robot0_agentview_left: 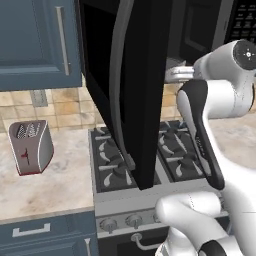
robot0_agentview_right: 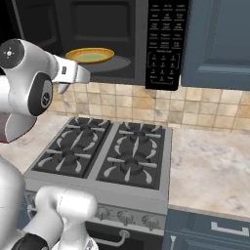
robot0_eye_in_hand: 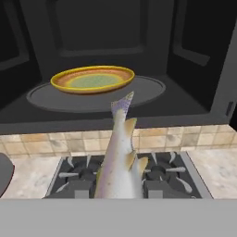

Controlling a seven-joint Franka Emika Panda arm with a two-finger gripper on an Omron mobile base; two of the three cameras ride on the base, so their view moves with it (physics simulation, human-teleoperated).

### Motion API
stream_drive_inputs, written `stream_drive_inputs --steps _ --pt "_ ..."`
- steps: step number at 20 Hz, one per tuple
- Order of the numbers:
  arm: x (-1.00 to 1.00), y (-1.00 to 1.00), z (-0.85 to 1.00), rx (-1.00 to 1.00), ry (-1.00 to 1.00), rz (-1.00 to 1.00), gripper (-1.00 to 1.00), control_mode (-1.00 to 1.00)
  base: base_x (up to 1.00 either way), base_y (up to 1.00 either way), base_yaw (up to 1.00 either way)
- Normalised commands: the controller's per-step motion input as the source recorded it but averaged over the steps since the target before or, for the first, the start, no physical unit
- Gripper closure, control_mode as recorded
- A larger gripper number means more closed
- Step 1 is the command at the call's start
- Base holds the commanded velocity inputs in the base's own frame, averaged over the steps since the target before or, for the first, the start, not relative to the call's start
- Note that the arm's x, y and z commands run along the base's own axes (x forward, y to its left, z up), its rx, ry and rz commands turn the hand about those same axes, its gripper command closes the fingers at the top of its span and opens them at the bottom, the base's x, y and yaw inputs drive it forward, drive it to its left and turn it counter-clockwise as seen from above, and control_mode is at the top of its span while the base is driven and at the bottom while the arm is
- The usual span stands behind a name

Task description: Transport the fish from the fridge to the microwave and turn on the microwave.

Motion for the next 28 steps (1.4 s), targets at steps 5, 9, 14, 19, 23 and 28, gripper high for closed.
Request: stream_drive_inputs --steps 5,9,14,19,23,28 --pt "0.50 0.16 0.02 0.00 0.01 0.00 1.00 -1.00 0.00 0.00 0.00" --pt "0.49 0.16 0.03 0.00 0.04 0.00 1.00 -1.00 0.00 0.00 0.00" --pt "0.44 0.07 0.09 0.00 0.02 0.00 1.00 -1.00 0.00 0.00 0.00" --pt "0.39 0.00 0.13 0.00 0.00 0.00 1.00 -1.00 0.00 0.00 0.00" --pt "0.33 0.00 0.04 0.00 0.00 0.00 1.00 -1.00 0.00 0.00 0.00" --pt "0.38 0.00 0.00 0.00 0.00 0.00 1.00 -1.00 0.00 0.00 0.00"
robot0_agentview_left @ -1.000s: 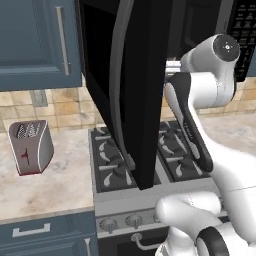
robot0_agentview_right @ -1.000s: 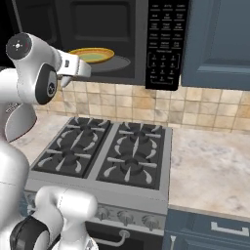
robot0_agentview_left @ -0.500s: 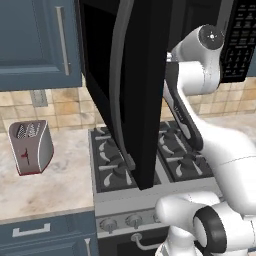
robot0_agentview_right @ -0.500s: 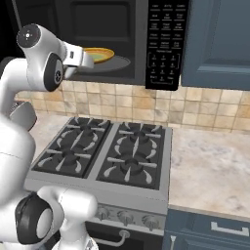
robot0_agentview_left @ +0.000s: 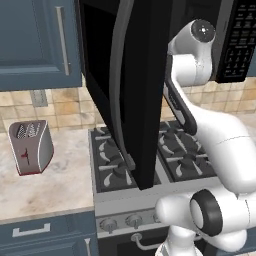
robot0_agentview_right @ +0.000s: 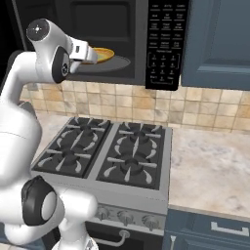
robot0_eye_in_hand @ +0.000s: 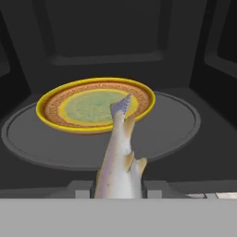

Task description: Transport the fish from the fridge to the microwave and turn on the microwave.

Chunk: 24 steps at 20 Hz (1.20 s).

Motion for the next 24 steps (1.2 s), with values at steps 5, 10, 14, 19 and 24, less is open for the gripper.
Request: stream_drive_inputs --steps 5,10,14,19,24 --pt "0.34 0.00 0.02 0.00 0.00 0.00 1.00 -1.00 0.00 0.00 0.00" --pt "0.31 0.02 0.06 0.00 0.02 0.00 1.00 -1.00 0.00 0.00 0.00" --pt "0.25 0.09 0.11 0.00 0.04 0.00 1.00 -1.00 0.00 0.00 0.00" --pt "0.20 0.16 0.10 0.00 0.06 0.00 1.00 -1.00 0.00 0.00 0.00" --pt "0.17 0.17 0.00 0.00 0.04 0.00 1.00 -1.00 0.00 0.00 0.00"
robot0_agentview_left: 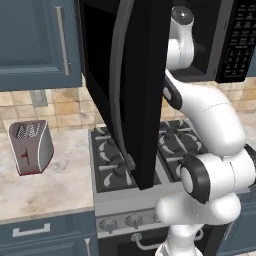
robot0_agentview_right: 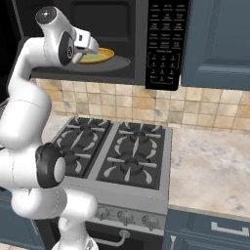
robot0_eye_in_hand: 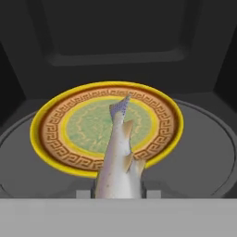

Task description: Transport the fish from the fridge to the microwave and turn on the microwave.

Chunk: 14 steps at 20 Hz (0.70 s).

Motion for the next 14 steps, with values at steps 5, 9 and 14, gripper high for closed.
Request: stream_drive_inputs --steps 5,9,14 --pt "0.16 0.03 0.00 0.00 0.00 0.00 1.00 -1.00 0.00 0.00 0.00" --pt "0.16 0.00 -0.05 0.00 0.00 0.00 1.00 -1.00 0.00 0.00 0.00" --pt "0.15 0.00 -0.13 0.00 0.00 0.00 1.00 -1.00 0.00 0.00 0.00"
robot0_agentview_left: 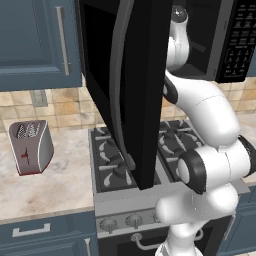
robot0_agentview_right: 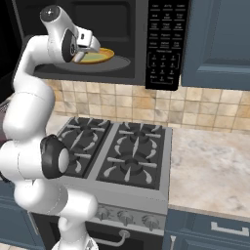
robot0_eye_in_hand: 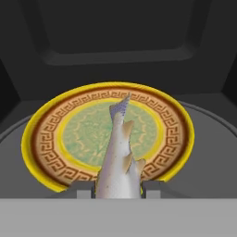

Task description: Transport the fish from the fridge to the microwave and turn on the microwave.

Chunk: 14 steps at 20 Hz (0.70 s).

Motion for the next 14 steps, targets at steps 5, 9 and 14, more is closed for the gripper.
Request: stream_drive_inputs --steps 5,9,14 --pt "0.14 0.00 -0.14 0.00 0.00 0.00 1.00 -1.00 0.00 0.00 0.00" --pt "0.18 0.00 0.00 0.00 0.00 0.00 1.00 -1.00 0.00 0.00 0.00" --pt "0.20 0.00 0.00 0.00 0.00 0.00 1.00 -1.00 0.00 0.00 0.00"
